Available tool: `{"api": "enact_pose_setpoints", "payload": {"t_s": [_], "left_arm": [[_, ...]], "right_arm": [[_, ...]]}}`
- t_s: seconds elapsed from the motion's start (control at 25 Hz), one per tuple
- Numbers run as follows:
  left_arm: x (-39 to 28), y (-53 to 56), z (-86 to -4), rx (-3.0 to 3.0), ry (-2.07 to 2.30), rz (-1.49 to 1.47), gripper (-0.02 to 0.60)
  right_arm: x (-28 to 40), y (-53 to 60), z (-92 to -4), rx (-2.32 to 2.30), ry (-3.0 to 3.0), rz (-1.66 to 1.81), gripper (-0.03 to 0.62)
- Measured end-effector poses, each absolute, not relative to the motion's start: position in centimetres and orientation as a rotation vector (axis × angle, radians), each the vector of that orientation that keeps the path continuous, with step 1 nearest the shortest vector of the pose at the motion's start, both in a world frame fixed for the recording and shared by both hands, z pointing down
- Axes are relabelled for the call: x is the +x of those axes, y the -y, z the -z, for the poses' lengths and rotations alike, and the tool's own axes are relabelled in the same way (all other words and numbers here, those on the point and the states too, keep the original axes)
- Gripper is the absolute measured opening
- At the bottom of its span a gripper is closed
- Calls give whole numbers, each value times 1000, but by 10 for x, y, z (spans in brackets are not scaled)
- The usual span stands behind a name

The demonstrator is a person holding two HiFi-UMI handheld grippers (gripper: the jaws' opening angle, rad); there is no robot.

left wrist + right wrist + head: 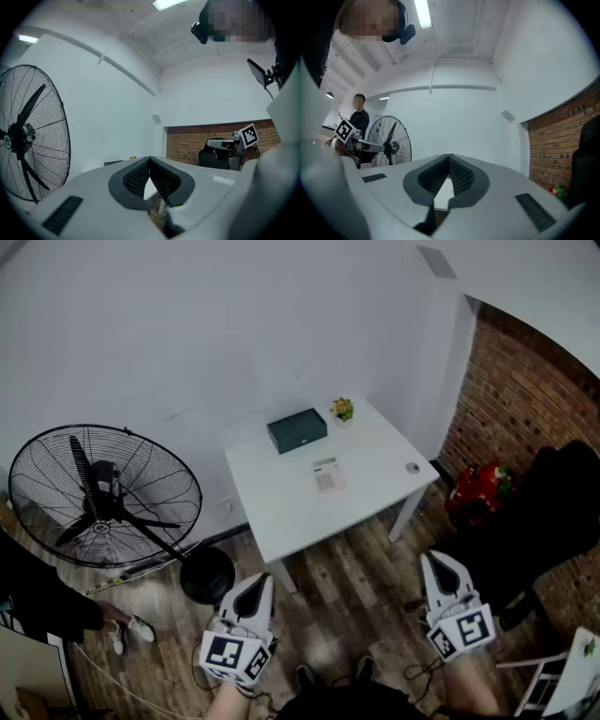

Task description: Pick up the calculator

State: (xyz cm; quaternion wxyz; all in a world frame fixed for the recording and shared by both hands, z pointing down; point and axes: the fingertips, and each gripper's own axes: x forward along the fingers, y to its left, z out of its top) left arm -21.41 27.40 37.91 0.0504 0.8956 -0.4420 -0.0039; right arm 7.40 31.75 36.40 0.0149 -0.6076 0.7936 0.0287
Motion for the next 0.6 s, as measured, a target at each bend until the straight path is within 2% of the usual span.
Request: {"api": "enact_pose_setpoints", "payload": {"t_s": [0.32, 0.56, 0.6], "left_arm": [[-190, -284, -378, 2739, 1330, 13, 5], [-159, -291, -376, 2738, 1357, 87, 5], [-154, -291, -375, 2733, 1372, 94, 22]], "right_arm": [[96, -327, -363, -1885, -2482, -93, 2], [139, -329, -366, -1836, -2464, -79, 12], [146, -328, -366, -1830, -2466, -80, 20]]}}
